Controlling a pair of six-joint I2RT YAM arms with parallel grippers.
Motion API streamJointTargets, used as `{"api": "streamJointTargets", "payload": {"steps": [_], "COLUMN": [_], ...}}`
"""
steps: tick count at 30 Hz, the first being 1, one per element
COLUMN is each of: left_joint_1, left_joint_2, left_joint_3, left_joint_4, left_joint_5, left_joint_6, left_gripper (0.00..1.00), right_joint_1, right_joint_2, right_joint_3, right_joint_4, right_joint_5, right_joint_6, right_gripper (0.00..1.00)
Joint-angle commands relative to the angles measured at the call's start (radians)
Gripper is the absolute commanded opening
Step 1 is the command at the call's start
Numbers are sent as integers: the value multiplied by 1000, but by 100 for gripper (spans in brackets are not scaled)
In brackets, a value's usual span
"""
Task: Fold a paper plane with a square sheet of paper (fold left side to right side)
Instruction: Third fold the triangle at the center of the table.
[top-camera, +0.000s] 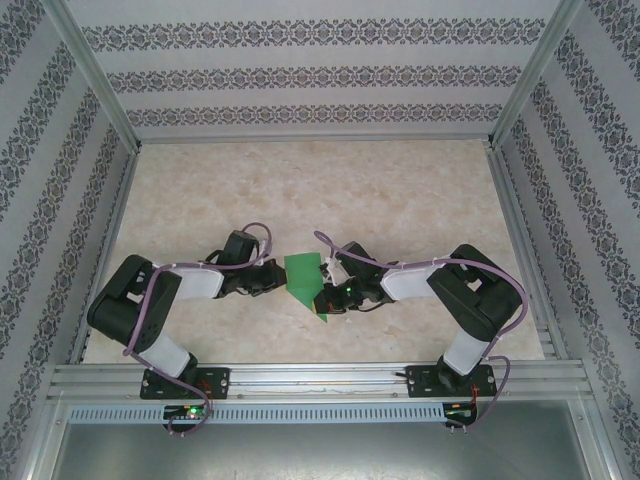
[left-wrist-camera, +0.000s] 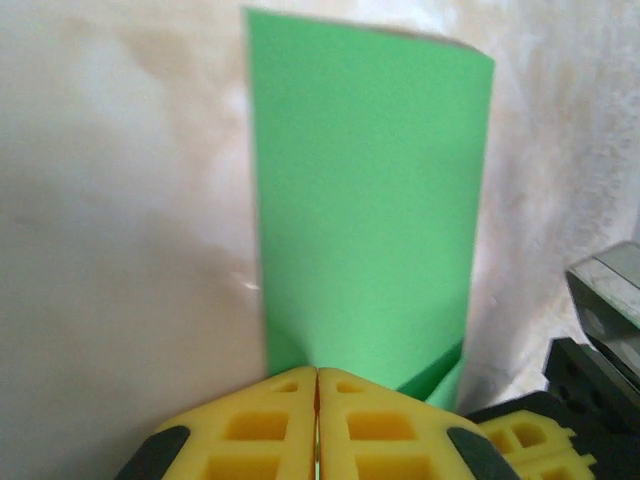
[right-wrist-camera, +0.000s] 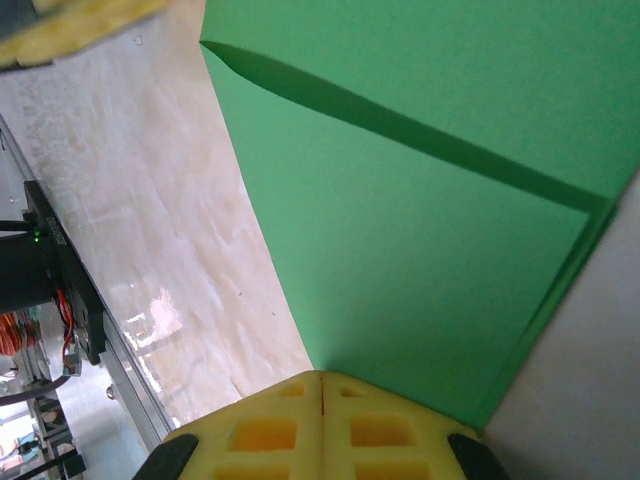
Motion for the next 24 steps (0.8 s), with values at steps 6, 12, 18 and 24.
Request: {"api": "streamJointTargets", "payload": {"steps": [6, 12, 18, 24], "left_joint_1": [-12, -127, -212, -242], "left_joint_2": [-246, -287, -169, -52], "left_joint_3": [11, -31, 29, 77], "left_joint_4": [-203, -101, -71, -50], "left_joint_5": [-84, -62, -75, -83], "left_joint_6": [68, -11, -9, 4], "left_gripper": [8, 7, 7, 7], "right_joint_1": [-4, -5, -5, -4], "right_joint_2": [65, 67, 67, 66], "right_joint_3": [-39, -35, -38, -35], "right_joint_4": [-135, -130, -130, -130], "right_joint_5": [138, 139, 146, 145], "right_joint_6": [-22, -16, -12, -12], "right_gripper": [0, 0, 0, 0]}}
